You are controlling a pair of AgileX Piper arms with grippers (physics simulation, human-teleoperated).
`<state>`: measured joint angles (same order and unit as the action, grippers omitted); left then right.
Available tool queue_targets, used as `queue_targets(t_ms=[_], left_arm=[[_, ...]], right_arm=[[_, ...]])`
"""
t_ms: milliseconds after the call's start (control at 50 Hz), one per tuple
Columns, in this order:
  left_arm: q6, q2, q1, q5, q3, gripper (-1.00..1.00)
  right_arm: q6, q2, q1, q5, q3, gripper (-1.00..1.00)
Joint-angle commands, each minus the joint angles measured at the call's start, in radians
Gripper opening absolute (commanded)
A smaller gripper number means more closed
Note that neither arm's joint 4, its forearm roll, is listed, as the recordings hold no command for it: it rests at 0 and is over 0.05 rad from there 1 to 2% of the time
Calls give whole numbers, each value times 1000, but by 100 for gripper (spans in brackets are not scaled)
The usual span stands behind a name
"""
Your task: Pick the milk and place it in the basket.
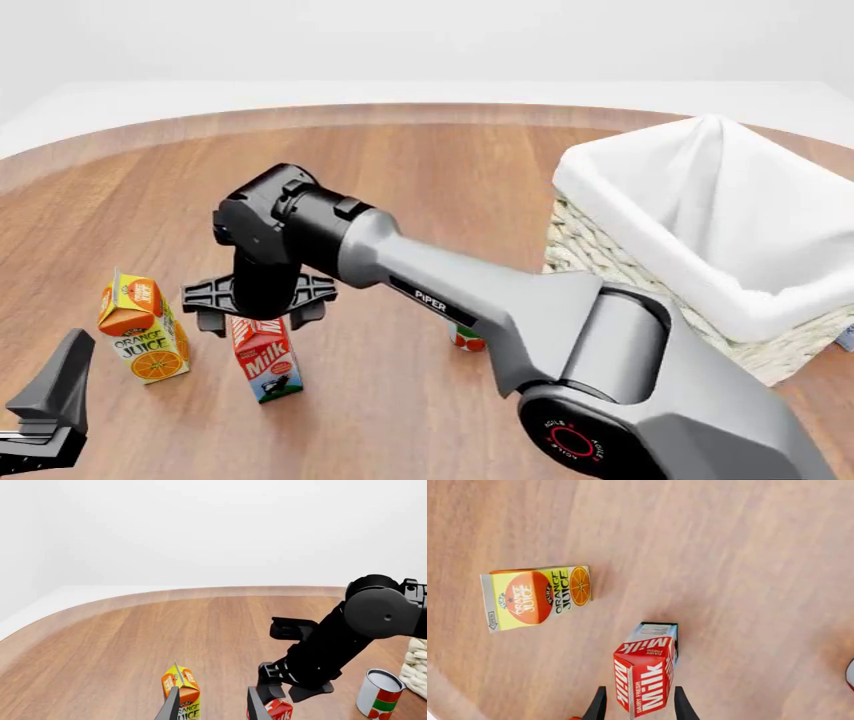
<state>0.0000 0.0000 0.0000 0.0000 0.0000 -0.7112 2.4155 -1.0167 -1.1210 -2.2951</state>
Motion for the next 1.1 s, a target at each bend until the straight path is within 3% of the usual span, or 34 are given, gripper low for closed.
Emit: queue_targets(t_ms=[20,1100], left_arm=[[0,0,0,0,0,100],[0,0,0,0,0,100]], right_arm=[[-1,17,-3,6,-5,100],[-17,77,-6,56,14,100]])
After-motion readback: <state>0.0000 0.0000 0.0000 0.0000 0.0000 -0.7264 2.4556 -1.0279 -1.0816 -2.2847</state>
